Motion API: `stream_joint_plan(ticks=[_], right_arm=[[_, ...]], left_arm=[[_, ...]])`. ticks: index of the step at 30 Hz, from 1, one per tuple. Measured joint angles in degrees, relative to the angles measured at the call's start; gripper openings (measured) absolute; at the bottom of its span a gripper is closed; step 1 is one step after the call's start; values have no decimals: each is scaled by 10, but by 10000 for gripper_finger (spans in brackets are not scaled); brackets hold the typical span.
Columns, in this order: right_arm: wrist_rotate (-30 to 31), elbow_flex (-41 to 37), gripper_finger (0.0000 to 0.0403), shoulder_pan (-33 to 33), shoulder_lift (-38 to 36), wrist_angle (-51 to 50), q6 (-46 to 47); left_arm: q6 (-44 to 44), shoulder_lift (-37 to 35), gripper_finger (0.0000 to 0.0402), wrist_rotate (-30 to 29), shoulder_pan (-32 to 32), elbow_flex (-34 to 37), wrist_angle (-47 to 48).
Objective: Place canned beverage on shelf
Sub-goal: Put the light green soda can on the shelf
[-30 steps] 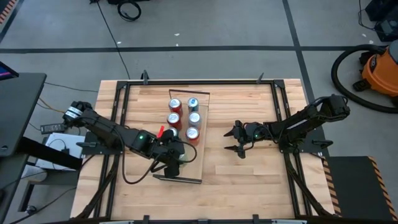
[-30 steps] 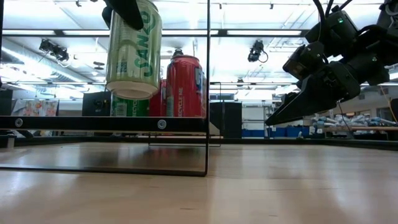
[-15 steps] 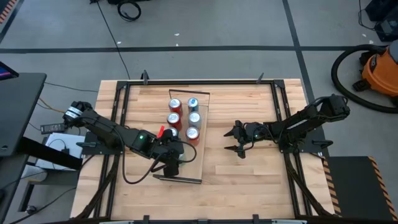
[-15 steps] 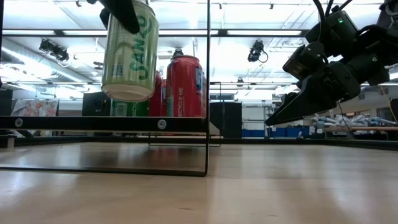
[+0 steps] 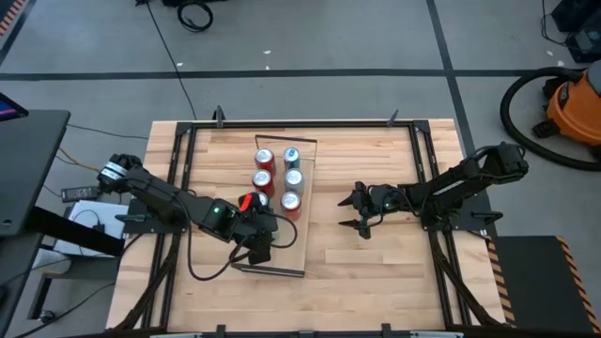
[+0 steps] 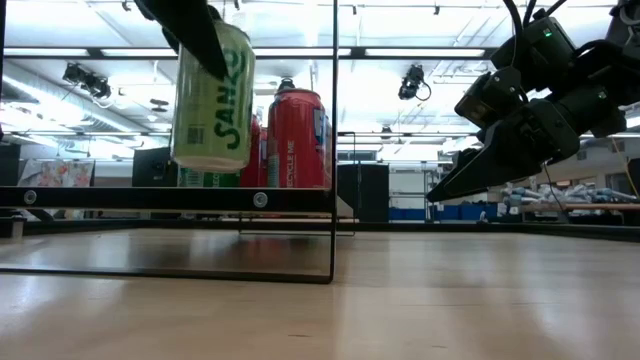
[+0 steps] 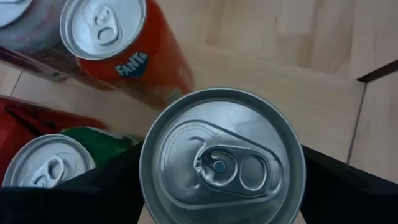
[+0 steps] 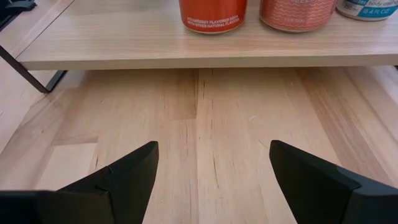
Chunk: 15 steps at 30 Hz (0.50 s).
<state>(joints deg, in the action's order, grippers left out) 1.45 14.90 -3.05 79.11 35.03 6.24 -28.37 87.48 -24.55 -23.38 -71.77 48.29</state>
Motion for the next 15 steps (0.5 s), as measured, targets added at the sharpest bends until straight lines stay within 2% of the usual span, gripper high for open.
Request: stream_joint_plan(ticks=[15], right_arm=[[0,0,318,0,5,-1,-2]], left_arm=[[14,26,334,-3,-4,0,-58]])
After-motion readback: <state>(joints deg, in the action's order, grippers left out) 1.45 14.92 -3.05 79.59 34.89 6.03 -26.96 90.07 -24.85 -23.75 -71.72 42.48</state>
